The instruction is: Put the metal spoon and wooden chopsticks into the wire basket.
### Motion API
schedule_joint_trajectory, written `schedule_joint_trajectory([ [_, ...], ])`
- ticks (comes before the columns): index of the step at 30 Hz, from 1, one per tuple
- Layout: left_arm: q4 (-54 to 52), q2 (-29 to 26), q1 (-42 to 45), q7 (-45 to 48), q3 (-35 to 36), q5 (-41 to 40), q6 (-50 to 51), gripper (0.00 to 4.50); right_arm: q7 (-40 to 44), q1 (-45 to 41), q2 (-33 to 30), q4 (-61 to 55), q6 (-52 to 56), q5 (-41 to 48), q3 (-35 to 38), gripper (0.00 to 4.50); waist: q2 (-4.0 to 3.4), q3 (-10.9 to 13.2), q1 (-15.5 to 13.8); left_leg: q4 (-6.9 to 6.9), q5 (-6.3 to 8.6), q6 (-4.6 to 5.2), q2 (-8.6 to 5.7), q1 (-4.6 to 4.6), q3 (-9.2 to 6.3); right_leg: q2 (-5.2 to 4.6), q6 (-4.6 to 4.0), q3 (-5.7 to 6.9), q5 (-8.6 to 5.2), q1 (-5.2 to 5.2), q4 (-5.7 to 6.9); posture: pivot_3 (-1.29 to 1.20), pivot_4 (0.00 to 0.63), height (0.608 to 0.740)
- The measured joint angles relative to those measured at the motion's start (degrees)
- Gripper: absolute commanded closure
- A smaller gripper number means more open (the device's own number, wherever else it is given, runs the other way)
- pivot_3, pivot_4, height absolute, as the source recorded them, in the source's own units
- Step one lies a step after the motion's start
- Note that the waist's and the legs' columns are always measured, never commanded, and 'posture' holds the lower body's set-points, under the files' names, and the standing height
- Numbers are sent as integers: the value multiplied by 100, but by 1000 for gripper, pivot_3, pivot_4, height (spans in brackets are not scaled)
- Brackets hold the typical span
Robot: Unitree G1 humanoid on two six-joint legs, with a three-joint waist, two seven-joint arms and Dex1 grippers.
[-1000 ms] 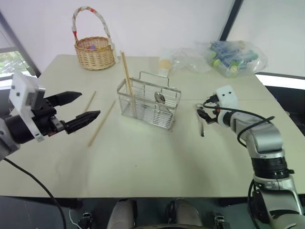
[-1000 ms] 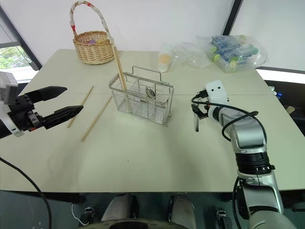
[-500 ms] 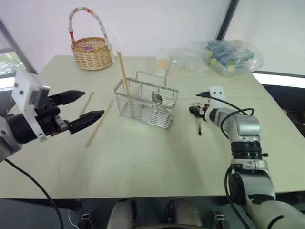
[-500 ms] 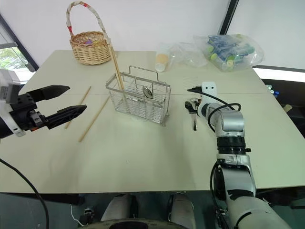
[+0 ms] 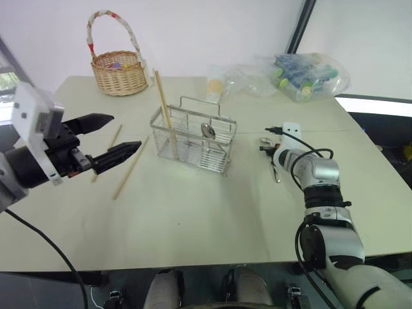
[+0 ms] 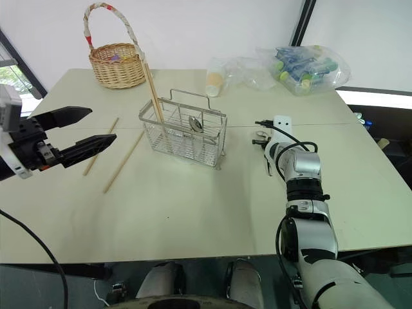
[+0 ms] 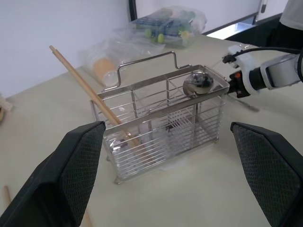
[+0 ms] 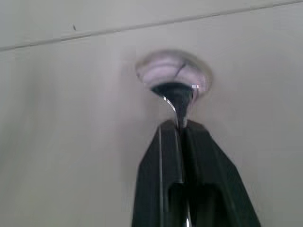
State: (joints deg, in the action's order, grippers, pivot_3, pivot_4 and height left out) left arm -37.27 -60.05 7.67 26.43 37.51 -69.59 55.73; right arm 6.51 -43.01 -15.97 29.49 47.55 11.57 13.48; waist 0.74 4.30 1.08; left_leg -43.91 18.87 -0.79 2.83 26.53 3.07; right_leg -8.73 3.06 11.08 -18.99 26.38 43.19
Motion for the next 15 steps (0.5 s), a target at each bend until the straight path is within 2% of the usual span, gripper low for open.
schedule_joint_trajectory([
  [9,87,10,228,-112,-252,10,-132,0,201,102,-173,-118,-589,-360,-538,4404,-6,4,-10,0,0,1,-2,12,6,0,5,-3,1,10,0,0,150,623],
  [15,193,120,282,-129,-403,92,-275,0,576,17,-369,-1552,-777,-9,-347,4404,-9,5,-21,0,0,0,-1,32,0,4,13,-5,5,25,2,0,150,623],
])
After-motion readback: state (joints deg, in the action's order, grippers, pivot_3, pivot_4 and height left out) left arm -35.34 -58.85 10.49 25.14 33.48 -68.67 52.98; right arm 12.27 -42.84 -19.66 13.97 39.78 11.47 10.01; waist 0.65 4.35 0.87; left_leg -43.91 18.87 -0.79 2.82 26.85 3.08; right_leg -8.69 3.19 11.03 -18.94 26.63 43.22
